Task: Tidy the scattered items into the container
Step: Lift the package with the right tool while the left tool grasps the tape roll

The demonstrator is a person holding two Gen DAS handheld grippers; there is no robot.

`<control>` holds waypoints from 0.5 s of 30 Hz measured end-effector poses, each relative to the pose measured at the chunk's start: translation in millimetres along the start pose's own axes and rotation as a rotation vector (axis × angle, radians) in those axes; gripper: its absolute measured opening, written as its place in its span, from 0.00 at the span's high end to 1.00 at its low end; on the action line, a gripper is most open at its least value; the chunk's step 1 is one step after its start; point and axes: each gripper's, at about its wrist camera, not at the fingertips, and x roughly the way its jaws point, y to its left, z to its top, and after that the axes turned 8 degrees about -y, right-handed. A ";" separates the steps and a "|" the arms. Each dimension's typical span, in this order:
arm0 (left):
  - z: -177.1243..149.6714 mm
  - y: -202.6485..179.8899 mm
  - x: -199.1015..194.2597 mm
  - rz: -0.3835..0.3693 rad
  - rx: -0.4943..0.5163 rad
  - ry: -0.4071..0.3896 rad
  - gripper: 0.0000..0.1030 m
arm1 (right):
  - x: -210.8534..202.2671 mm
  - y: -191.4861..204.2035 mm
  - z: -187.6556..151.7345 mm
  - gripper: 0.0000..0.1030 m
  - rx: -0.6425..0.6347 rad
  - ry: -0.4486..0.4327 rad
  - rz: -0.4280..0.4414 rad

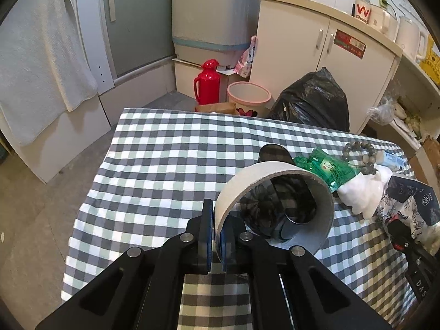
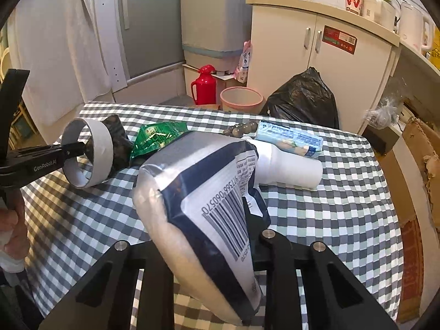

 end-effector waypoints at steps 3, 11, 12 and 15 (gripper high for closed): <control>0.3 -1.6 -7.7 0.010 0.011 -0.018 0.96 | -5.9 -1.5 -0.5 0.79 0.003 -0.004 0.004; 2.4 -10.2 -29.1 0.001 0.018 -0.056 0.96 | -28.1 -4.6 1.2 0.80 0.005 -0.025 0.010; 2.5 -11.3 -32.2 -0.001 0.020 -0.061 0.96 | -31.5 -5.1 2.0 0.80 0.005 -0.029 0.010; 4.0 -16.0 -42.9 -0.012 0.026 -0.082 0.96 | -41.5 -5.6 3.8 0.80 0.006 -0.043 0.008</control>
